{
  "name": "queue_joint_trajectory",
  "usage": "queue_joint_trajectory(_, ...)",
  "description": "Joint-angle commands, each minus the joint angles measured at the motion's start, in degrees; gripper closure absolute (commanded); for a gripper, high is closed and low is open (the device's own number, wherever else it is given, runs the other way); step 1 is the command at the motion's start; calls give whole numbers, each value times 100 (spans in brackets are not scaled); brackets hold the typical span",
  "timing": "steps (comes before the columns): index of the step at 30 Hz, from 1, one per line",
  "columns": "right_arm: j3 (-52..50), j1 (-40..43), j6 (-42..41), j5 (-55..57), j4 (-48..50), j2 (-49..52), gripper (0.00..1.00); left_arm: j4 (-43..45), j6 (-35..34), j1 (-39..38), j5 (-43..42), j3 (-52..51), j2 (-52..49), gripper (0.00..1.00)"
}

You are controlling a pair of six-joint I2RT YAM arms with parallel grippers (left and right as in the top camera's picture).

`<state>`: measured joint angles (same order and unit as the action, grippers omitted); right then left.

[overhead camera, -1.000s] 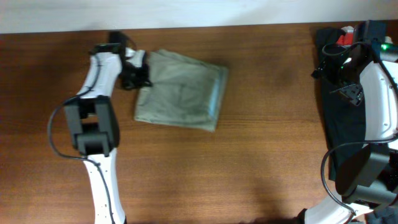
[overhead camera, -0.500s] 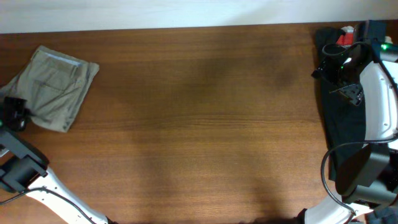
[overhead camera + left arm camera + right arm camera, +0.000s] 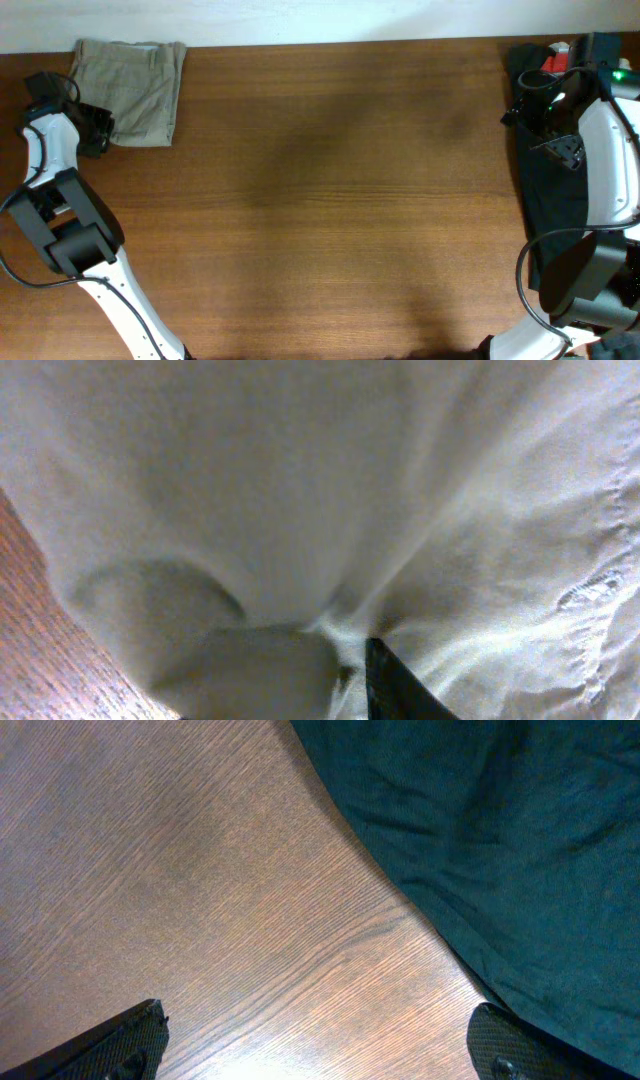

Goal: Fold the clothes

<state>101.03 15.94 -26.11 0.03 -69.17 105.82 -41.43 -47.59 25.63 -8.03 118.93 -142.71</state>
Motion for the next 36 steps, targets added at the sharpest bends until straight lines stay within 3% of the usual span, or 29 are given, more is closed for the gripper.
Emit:
queue_joint_trajectory(1, -4, 22, 15, 68, -4, 11, 1, -330, 249, 87, 758, -162, -44, 77)
queue_joint_trajectory(4, -4, 22, 15, 66, -2, 11, 1, -619, 551, 225, 841, -162, 109, 76)
queue_joint_trajectory(5, -4, 22, 15, 66, -2, 11, 1, -855, 570, 229, 1012, -162, 243, 65)
queue_joint_trajectory(6, -4, 22, 15, 68, -4, 11, 1, -1128, 575, 227, 1250, -162, 433, 48)
queue_joint_trajectory(8, -4, 22, 15, 66, -2, 11, 2, -1355, 813, 216, 1305, -162, 667, 38)
queue_joint_trajectory(10, -4, 20, 15, 66, -4, 11, 1, -1587, 1001, 201, 1303, -162, 953, 38)
queue_joint_trajectory(11, -4, 22, 15, 66, -2, 11, 1, -1735, 994, 151, 1172, -162, 1132, 45)
queue_joint_trajectory(12, -4, 22, 15, 66, -2, 11, 1, -1779, 1104, 55, 1047, -162, 1255, 70)
queue_joint_trajectory(14, -4, 22, 15, 68, -2, 11, 1, -1738, 1637, -177, 1027, -162, 1421, 96)
queue_joint_trajectory(15, -4, 22, 15, 66, -2, 11, 1, -1683, 2046, -332, 1025, -162, 1495, 99)
queue_joint_trajectory(19, -4, 22, 15, 66, -2, 11, 1, -350, 4787, -1513, 153, -164, 1460, 99)
queue_joint_trajectory(24, -4, 22, 15, 66, -2, 11, 1, 745, 5047, -2291, 229, -164, 719, 99)
queue_joint_trajectory(36, -4, 22, 15, 66, -2, 11, 1, 1130, 5243, -1899, 636, -164, -229, 99)
